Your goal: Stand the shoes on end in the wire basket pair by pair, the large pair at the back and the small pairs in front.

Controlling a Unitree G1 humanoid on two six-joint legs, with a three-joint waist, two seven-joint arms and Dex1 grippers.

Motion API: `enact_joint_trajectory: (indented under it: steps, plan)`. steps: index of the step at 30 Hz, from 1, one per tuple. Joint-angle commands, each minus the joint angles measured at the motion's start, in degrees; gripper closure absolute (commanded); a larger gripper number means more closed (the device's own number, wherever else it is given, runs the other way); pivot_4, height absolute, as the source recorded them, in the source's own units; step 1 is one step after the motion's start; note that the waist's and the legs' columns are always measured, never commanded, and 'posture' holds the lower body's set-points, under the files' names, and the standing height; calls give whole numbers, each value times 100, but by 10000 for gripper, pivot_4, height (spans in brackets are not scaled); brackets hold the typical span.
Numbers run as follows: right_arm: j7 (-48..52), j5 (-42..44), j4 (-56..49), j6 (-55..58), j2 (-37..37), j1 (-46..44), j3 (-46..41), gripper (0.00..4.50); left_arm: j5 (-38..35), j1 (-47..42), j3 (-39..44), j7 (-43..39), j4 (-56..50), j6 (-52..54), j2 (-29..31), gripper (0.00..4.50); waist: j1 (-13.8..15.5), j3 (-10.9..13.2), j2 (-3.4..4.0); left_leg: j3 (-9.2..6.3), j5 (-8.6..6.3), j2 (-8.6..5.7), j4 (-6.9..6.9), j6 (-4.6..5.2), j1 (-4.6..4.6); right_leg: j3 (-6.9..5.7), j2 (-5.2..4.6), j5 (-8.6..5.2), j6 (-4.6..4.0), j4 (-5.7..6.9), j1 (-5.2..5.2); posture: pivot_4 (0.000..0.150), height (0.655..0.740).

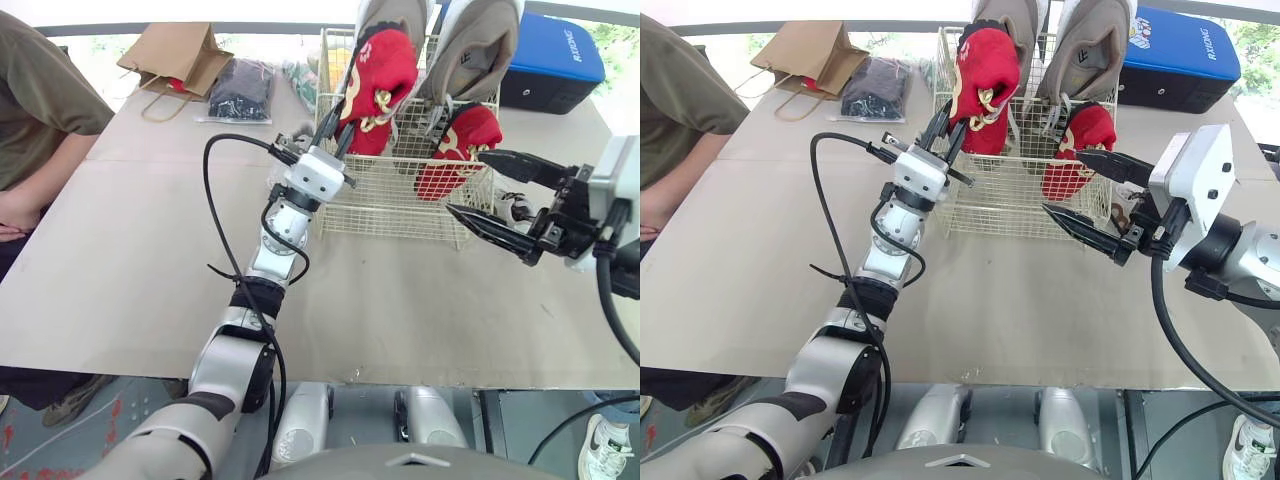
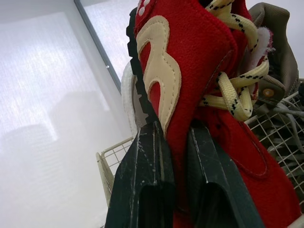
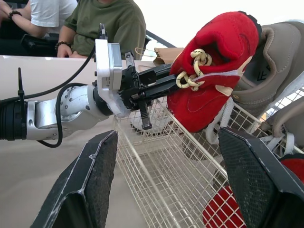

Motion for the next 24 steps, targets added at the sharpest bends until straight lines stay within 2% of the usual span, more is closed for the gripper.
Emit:
enact_joint_trajectory:
  steps: [1,3,12,15,16,17,18,19,20,22,24]
  plan:
    - [42,-52,-181,-178,40,174,-273,12847,-1015,457,-44,-898,80,684,-215,43893,-1,-17,15,0,0,0,-1,0,0,0,0,0,0,0,0,1500,7400]
    - [26,-44,-197,-205,52,208,-288,12847,-1626,615,-3,-1478,-156,1093,-240,43893,-3,-32,32,0,0,0,-1,0,3,0,-1,0,0,-2,4,1500,7400]
    - [-67,-175,-247,-302,187,225,-66,12847,-1597,735,-27,-1955,-167,1661,106,43893,-72,-61,57,2,-1,1,-36,2,67,1,1,-3,0,-35,66,1500,7400]
    - [-60,-275,-237,-349,264,233,10,12847,-1889,916,-100,-2489,-303,1959,116,43893,-79,-79,69,-4,-1,2,-42,2,77,-9,1,-3,1,-60,90,1500,7400]
    - [-55,-293,-242,-356,277,234,23,12847,-1969,969,-84,-2577,-371,2042,114,33986,-87,-90,85,-4,-2,2,-42,3,77,-11,0,-3,1,-65,94,1500,7400]
    - [-49,-306,-245,-361,285,236,31,12847,-2005,998,-62,-2609,-417,2093,111,30907,-91,-98,97,-5,-4,2,-43,7,80,-12,0,-2,1,-76,102,1500,7400]
    - [-36,-335,-249,-384,306,262,48,12847,-2037,1043,-50,-2664,-469,2143,114,25784,-84,-103,106,-4,-6,1,-43,10,82,-12,-1,-2,1,-78,106,1500,7400]
    - [-36,-326,-251,-387,314,257,45,12847,-2154,1123,-27,-2767,-631,2299,123,23210,-71,-105,108,-4,-6,1,-43,10,85,-13,-2,-2,1,-78,110,1500,7400]
    - [-19,-333,-244,-398,326,255,46,12847,-2267,1277,-4,-2866,-926,2451,191,17994,-68,-105,108,-10,-6,1,-43,10,86,-20,-2,-2,1,-78,113,1500,7400]
    - [17,-361,-226,-423,346,260,47,12847,-2429,1512,56,-3011,-1398,2686,315,11721,-108,-108,110,-15,-6,3,-43,10,90,-23,0,-3,2,-78,117,1500,7400]
    - [43,-400,-187,-443,367,240,78,12847,-2614,1646,123,-3173,-1805,2935,456,11721,-118,-107,109,-14,-6,5,-44,10,97,-23,0,-4,1,-79,124,1500,7400]
